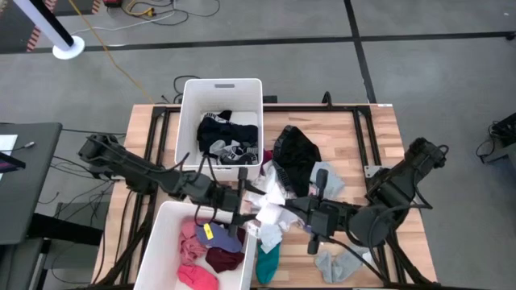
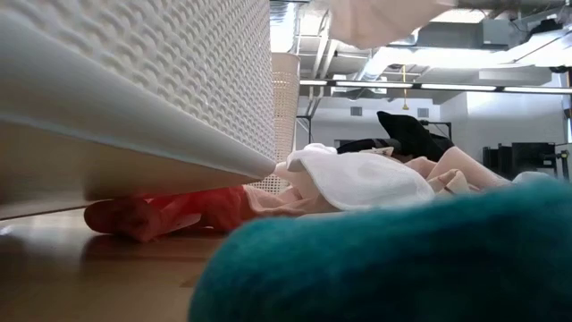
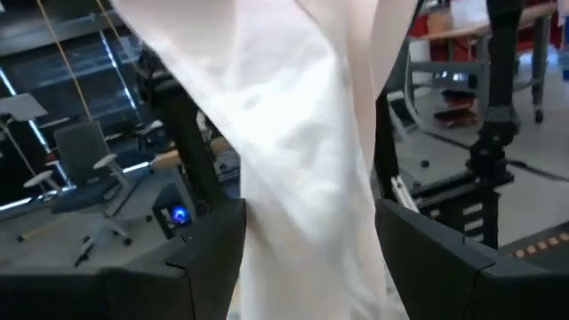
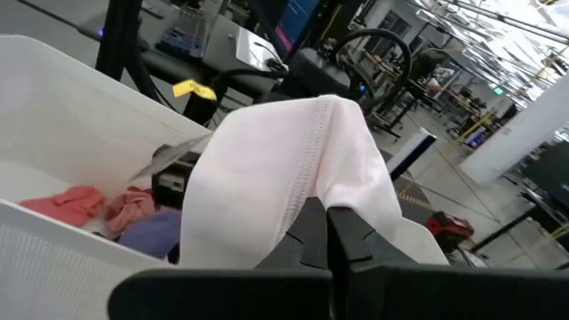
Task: Sort clothes
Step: Put the white underwear into the bottom white laundry bin
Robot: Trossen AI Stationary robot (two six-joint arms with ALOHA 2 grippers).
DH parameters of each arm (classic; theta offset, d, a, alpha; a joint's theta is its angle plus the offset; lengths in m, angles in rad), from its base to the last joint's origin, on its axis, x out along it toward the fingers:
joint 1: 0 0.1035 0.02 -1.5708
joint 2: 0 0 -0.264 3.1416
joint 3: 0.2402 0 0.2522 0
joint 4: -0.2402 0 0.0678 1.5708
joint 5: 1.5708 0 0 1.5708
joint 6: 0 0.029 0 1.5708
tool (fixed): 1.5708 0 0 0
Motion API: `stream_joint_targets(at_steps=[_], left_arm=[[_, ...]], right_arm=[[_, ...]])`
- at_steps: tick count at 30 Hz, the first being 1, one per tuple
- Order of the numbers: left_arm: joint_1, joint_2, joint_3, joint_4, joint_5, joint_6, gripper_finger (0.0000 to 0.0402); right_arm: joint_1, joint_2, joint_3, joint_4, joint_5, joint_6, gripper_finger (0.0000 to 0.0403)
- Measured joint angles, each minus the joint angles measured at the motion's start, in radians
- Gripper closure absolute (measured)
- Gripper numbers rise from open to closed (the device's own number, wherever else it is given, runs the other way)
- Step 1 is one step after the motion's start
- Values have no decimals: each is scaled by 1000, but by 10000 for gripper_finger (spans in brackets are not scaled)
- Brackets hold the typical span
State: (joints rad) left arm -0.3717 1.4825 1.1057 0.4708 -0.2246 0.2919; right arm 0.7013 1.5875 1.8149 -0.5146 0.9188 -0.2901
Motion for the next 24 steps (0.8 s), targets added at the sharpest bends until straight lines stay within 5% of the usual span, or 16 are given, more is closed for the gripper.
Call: stream_joint_targets(at_steps=[13, 24], left_arm=[[21, 10, 0, 108, 85, -33, 163], [25, 10, 0, 84, 104, -16, 247]], right_arm=[[-48, 5, 0, 62, -136, -74, 403], [-84, 5, 0, 81, -218, -78, 403]])
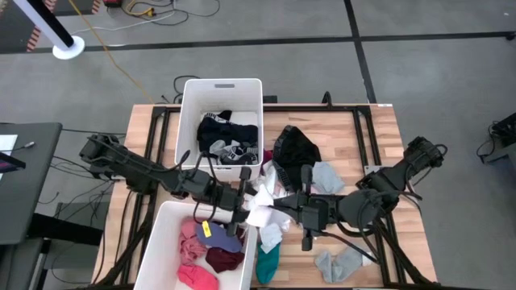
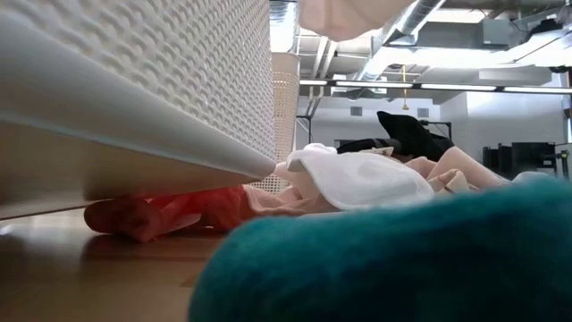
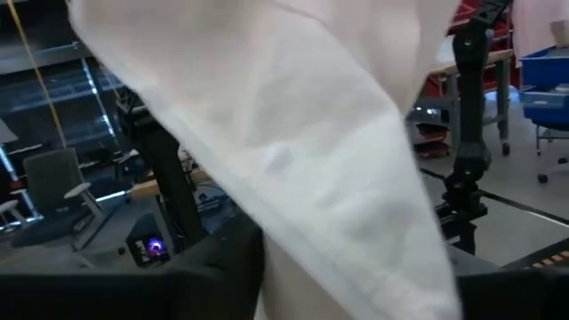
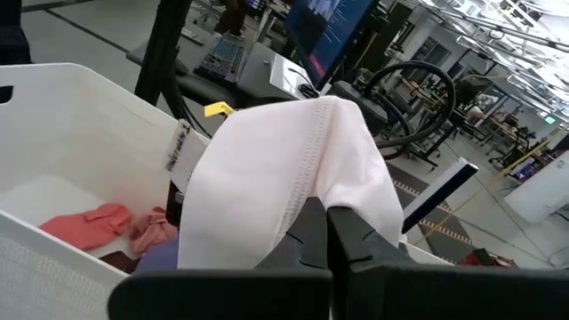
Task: Sort clothes
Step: Put the white underwear into the bottom white laundry bin
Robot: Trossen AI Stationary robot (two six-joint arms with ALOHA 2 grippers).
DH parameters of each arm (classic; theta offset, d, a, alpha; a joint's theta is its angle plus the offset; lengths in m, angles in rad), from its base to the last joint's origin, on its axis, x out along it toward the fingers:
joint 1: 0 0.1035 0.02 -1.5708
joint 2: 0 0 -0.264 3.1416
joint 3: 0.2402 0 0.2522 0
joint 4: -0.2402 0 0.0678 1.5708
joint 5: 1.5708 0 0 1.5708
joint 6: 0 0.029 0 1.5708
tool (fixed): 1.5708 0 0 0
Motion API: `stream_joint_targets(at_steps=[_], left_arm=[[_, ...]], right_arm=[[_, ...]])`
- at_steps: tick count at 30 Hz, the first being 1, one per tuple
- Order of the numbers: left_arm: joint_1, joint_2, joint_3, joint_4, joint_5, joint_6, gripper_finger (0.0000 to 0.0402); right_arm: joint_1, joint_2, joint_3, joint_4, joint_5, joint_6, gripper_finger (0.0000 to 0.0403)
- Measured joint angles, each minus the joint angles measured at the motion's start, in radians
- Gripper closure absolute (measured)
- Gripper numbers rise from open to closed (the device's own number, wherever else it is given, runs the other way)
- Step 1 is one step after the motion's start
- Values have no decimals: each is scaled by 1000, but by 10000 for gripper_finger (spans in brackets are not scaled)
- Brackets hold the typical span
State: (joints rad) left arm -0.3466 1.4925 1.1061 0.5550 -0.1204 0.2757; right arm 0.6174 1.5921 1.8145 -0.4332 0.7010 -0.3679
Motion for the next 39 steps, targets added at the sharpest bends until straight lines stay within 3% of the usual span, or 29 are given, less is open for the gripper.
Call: stream_joint_targets(at_steps=[9, 20, 29, 39], left_arm=[[-1, 0, 0, -40, 11, 69, 390], [-21, -53, 60, -164, 8, 144, 399], [-65, -92, 207, -418, -11, 208, 401], [-175, -121, 430, -823, -223, 259, 401]], right_arm=[[22, 0, 0, -3, -3, 4, 403], [61, 0, 0, -129, -3, 129, 401], [64, 0, 0, -294, 5, 318, 333], [87, 0, -1, -655, 8, 681, 274]])
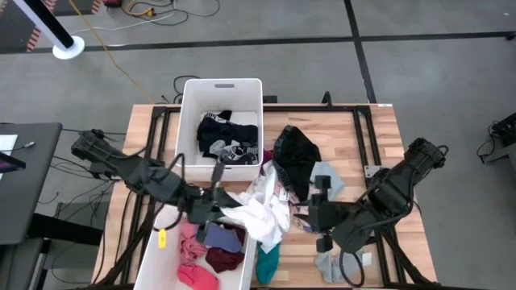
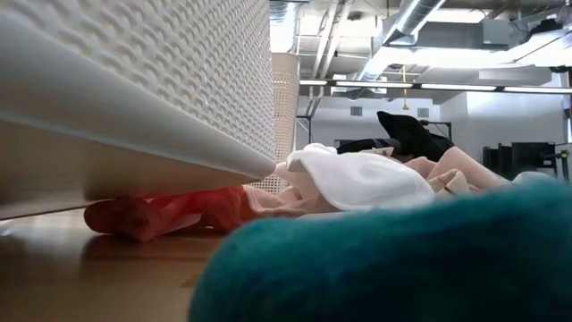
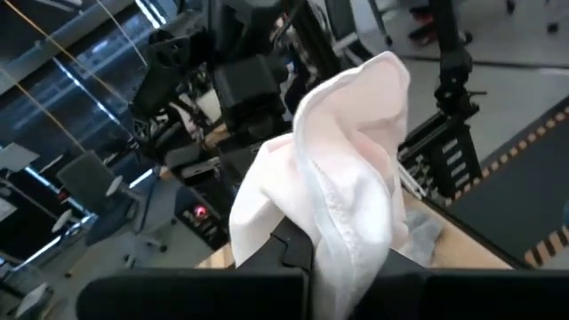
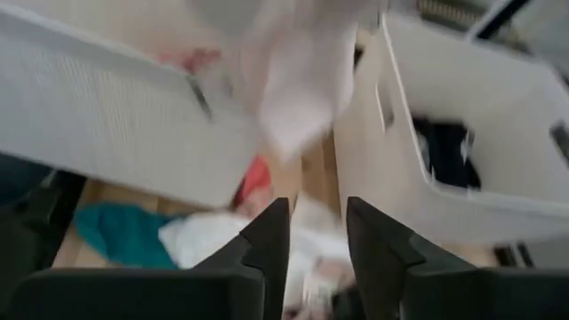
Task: Sort clothes
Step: Put the white underwear into the bottom white laundry bin
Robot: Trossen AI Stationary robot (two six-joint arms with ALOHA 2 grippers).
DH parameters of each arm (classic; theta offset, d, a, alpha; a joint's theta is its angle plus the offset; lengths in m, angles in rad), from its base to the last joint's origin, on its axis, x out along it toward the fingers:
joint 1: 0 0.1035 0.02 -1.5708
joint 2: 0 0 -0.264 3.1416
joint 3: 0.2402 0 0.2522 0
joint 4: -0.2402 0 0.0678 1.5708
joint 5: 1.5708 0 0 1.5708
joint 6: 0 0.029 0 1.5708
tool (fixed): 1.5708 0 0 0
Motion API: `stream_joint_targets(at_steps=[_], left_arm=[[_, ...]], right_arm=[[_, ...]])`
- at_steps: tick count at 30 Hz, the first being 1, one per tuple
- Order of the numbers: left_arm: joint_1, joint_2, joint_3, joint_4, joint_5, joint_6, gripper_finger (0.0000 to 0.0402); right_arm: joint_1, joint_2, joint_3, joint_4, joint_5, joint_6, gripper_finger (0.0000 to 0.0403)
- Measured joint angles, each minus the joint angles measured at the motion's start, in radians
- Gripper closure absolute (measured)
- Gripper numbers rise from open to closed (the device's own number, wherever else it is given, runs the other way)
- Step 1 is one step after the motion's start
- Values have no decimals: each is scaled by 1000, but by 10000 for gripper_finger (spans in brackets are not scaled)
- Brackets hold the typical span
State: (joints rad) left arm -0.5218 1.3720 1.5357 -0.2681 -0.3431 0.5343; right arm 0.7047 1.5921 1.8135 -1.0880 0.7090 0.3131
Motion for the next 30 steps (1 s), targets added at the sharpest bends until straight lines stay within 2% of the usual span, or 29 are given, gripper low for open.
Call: stream_joint_targets(at_steps=[7, 12, 21, 30], left_arm=[[-102, 1, 115, -189, -180, -22, 401], [-158, 1, 160, -356, -228, -131, 401], [-261, 2, 170, -626, -230, -378, 401], [-355, 2, 170, -663, -230, -452, 401]], right_arm=[[62, -1, -46, -176, 0, 232, 267], [114, 0, -120, -221, -1, 350, 266], [185, 0, -227, -221, -4, 492, 266], [225, 0, -281, -236, -4, 610, 266]])
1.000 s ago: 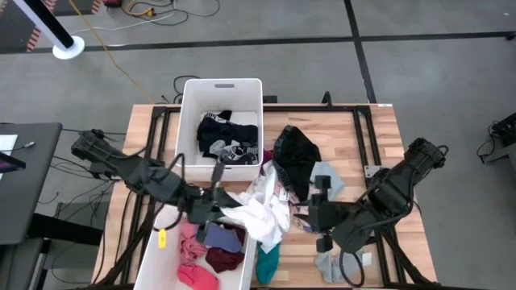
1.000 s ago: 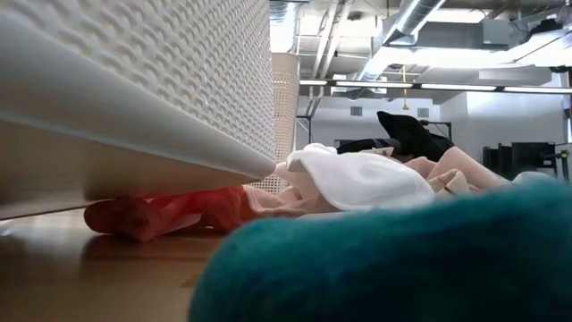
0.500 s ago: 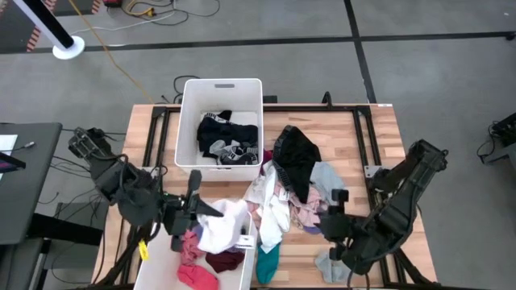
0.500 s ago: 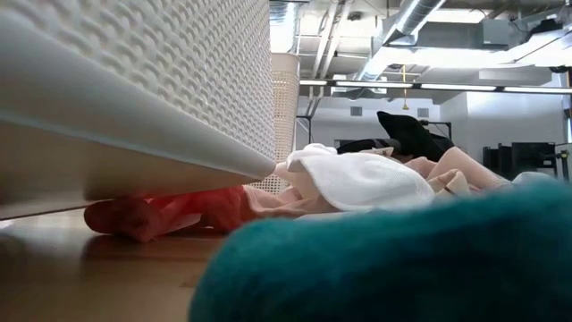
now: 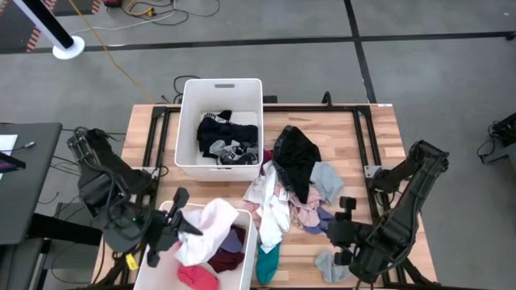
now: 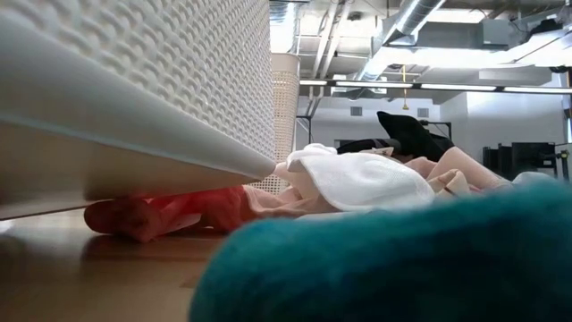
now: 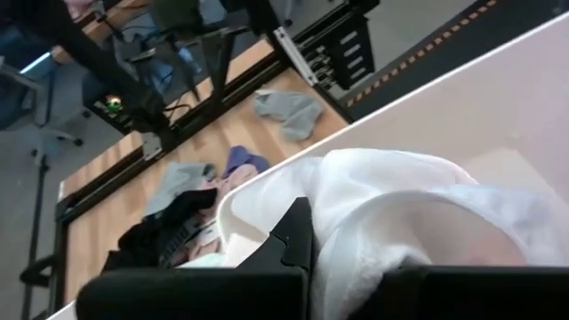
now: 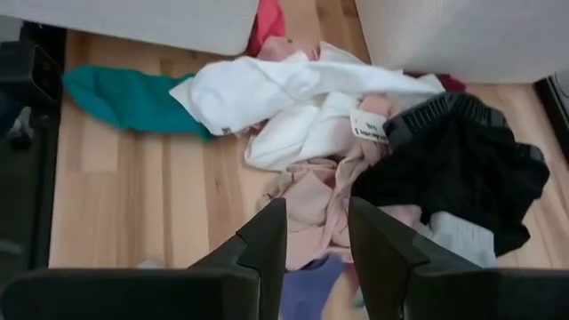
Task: Sort clothes
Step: Put the white underwear into the bottom white laundry bin
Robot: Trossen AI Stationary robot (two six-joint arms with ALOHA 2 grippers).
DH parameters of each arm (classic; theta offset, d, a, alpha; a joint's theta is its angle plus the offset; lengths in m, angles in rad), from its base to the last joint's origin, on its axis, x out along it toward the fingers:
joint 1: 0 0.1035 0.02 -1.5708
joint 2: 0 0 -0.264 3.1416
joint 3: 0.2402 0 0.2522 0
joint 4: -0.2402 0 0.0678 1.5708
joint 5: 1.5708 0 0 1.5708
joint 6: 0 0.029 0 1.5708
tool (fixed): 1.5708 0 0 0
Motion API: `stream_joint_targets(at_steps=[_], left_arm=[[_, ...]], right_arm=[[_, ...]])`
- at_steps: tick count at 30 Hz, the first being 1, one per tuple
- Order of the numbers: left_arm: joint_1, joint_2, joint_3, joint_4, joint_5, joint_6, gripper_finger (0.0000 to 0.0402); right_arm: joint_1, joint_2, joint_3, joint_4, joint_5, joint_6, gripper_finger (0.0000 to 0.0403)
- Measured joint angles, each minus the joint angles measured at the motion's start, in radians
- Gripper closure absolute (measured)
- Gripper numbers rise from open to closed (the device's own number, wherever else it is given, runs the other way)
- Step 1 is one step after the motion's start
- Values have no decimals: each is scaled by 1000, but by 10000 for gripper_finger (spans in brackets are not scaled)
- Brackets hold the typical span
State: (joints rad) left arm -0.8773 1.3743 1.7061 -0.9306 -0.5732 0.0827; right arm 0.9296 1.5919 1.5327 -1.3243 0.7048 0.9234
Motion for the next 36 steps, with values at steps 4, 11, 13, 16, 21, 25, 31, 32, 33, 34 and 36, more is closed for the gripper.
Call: stream_joint_targets(at_steps=[4, 11, 13, 16, 21, 25, 31, 32, 33, 34, 36], left_arm=[[-28, 0, 0, 6, 1, 0, 401], [-81, 0, 0, 63, 0, 31, 401], [-92, 0, 0, 62, 0, 37, 401], [-95, 0, 0, 53, 2, 23, 401], [-94, 0, 0, 10, 1, -35, 401], [-91, 1, -9, -38, 1, -101, 401], [-75, 2, -73, -45, 8, -159, 401], [-71, 2, -83, -46, 21, -168, 401], [-67, 2, -93, -42, 31, -178, 401], [-62, 2, -103, -37, 43, -186, 401], [-55, 2, -127, -23, 50, -195, 401]], right_arm=[[1, 0, -36, -7, 0, 45, 266], [0, 0, -85, -8, 0, 87, 266], [0, 0, -98, -7, 0, 98, 266], [0, 0, -102, -5, 0, 101, 266], [0, 0, -102, -3, 0, 104, 266], [0, 0, -102, -3, 0, 109, 266], [0, 0, -102, -3, 0, 109, 266], [0, 0, -102, -3, 0, 109, 266], [0, 0, -102, -3, 0, 109, 266], [0, 0, -102, -3, 0, 109, 266], [0, 0, -102, -3, 0, 109, 266]])
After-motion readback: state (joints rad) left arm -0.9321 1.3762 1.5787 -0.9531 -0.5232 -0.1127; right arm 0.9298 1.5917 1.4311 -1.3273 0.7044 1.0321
